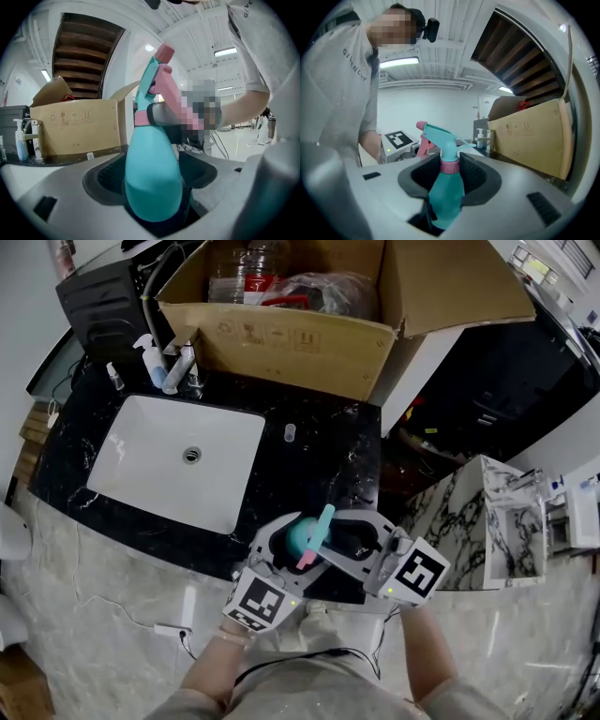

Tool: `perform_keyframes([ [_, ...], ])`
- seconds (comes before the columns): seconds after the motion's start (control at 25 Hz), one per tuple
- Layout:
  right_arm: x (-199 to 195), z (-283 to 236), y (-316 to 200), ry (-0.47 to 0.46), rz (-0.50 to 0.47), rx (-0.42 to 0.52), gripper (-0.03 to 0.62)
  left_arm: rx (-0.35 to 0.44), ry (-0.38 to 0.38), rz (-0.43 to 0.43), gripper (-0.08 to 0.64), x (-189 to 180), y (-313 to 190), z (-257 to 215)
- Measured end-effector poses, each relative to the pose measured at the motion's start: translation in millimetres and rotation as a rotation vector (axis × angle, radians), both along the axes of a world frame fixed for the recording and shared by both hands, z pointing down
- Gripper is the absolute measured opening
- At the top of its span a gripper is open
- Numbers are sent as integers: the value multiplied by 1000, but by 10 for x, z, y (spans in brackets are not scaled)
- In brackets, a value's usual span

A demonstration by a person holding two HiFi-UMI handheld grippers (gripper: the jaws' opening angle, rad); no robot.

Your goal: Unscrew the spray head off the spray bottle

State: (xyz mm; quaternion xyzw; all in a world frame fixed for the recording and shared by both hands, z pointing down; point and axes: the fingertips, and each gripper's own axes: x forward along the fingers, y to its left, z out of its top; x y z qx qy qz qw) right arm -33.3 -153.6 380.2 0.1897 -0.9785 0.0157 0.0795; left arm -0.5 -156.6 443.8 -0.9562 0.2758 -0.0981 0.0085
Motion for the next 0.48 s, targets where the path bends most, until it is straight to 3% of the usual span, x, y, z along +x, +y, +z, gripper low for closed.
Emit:
perform_keyframes([
  [0.12, -9, -10, 22, 17, -136, -14, 137, -4, -7, 12, 362, 5, 23, 17],
  [0.2, -29, -24, 24, 50, -172, 10, 140, -7, -9, 2, 362, 2, 19, 12],
  [0.32, 0, -42, -5, 65, -94, 49, 173, -2, -8, -64, 362, -43, -52, 9],
  [0.48, 112, -104, 37, -45, 72, 19, 252, -3, -17, -158, 362, -132, -173, 33],
])
